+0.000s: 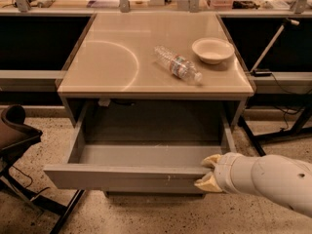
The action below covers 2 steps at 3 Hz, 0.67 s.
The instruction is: Open top drawer
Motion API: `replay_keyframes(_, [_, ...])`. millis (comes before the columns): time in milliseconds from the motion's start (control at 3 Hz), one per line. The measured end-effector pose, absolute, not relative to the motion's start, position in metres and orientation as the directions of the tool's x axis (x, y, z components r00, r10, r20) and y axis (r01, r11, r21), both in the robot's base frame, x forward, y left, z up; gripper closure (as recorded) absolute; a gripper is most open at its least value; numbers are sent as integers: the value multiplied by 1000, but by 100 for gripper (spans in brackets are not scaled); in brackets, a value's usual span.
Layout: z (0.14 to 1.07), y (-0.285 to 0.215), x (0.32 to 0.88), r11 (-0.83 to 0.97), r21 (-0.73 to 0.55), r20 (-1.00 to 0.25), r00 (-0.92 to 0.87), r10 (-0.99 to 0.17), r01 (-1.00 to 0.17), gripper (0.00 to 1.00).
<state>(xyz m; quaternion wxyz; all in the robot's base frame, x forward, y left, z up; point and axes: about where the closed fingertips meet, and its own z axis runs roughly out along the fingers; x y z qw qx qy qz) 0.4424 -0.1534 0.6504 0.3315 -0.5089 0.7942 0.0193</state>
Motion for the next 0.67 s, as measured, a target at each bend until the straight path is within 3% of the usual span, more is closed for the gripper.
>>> replay_keyframes(667, [651,-153,433,488,-305,-552,-266,-790,-818,100])
